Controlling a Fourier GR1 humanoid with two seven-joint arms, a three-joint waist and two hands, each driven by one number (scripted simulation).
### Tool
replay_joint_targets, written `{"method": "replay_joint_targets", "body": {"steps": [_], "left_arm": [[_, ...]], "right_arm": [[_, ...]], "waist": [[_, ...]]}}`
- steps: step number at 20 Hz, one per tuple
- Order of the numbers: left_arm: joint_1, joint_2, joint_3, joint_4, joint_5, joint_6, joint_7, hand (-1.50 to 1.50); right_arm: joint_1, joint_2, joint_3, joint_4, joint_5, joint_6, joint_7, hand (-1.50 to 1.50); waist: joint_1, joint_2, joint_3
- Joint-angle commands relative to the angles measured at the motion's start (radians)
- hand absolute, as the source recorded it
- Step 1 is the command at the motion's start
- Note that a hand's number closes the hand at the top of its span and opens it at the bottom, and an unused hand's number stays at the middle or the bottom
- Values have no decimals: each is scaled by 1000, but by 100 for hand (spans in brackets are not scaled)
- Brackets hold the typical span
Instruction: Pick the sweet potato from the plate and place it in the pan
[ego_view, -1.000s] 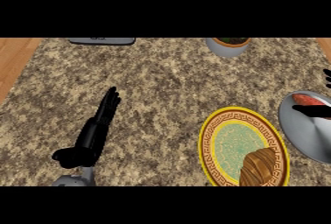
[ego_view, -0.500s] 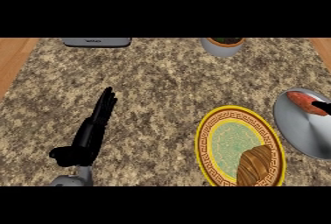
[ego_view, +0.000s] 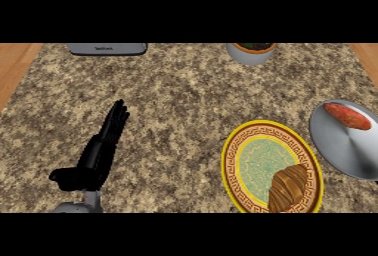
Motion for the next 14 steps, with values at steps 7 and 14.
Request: {"method": "replay_joint_targets", "body": {"steps": [7,14], "left_arm": [[50,-52,-31,44,-39,18,-86,0],[-9,-37,-4,7,-39,17,1,0]], "right_arm": [[232,-26,33,-73,-37,149,-196,-150],[274,22,66,-145,-74,114,-180,-150]], "waist": [[-4,-2,-1],[-1,-1,-1]]}}
